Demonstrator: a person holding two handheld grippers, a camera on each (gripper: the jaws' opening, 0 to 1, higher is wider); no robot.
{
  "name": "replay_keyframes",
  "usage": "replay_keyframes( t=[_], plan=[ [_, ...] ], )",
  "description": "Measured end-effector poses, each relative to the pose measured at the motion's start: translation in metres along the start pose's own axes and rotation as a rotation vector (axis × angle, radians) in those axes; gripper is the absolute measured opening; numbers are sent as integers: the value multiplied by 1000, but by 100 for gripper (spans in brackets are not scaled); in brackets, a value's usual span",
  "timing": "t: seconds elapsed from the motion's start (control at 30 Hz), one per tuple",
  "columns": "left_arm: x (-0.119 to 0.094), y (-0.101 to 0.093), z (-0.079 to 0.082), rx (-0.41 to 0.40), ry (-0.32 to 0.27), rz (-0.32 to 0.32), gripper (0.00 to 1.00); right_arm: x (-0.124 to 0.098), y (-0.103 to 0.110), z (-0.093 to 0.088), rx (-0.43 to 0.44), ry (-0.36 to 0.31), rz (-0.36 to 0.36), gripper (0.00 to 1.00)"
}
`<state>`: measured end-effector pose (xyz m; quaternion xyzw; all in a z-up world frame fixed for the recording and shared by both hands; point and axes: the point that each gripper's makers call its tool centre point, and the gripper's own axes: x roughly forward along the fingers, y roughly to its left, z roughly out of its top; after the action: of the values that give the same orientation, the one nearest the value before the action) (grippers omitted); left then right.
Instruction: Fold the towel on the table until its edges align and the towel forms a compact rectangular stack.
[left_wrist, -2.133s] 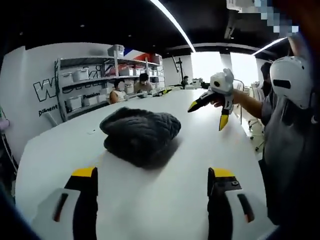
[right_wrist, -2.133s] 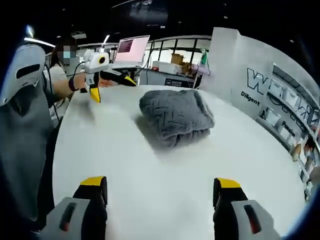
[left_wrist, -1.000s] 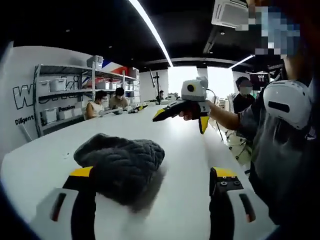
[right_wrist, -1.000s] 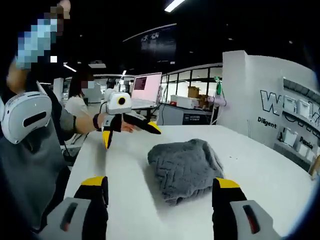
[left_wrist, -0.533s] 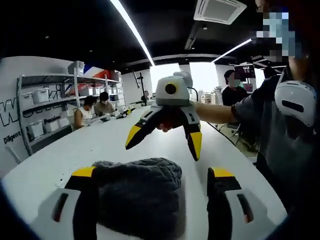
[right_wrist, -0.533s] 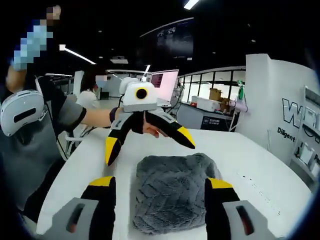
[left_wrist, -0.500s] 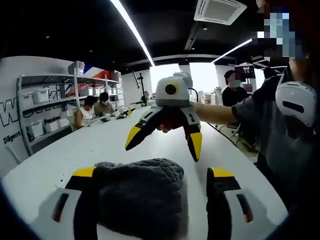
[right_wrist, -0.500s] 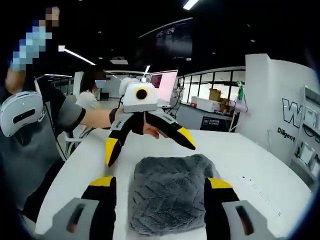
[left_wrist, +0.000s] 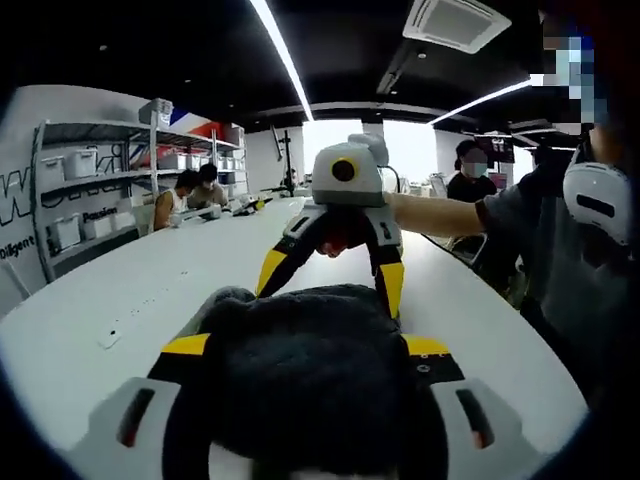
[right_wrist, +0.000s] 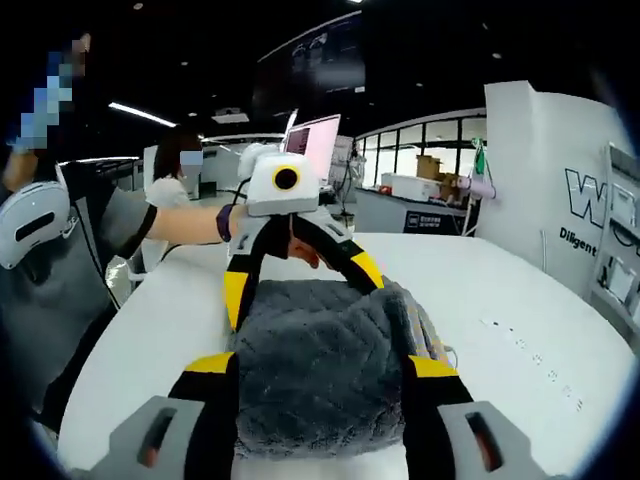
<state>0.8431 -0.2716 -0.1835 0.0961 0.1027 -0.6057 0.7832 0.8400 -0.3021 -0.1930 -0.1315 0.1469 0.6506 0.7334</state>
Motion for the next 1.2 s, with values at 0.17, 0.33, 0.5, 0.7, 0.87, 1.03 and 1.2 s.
replay_keyframes(
  t=[0.17,0.33,0.5,0.7,0.87,1.03,1.2],
  plan=[
    [-6,2,-14,-56,-10,-2,76,-1,-5,-13,80,-25,-13,74],
    [-9,1,-20,-82,-11,0,74,-2,-4,-9,81,-40,-11,73],
    [-12,9,-25,-114,-8,19,74,0,2,24,-38,-107,13,69],
    [-11,11,-25,-141,-21,29,74,24,23,40,-75,-134,148,74],
    [-10,12,-25,-130,-10,29,74,50,34,30,-106,-43,239,76],
    [-16,15,-25,-122,-34,37,76,50,7,8,-64,10,188,72],
    [-20,18,-26,-136,-75,34,78,39,-12,2,41,-56,138,81]
  ],
)
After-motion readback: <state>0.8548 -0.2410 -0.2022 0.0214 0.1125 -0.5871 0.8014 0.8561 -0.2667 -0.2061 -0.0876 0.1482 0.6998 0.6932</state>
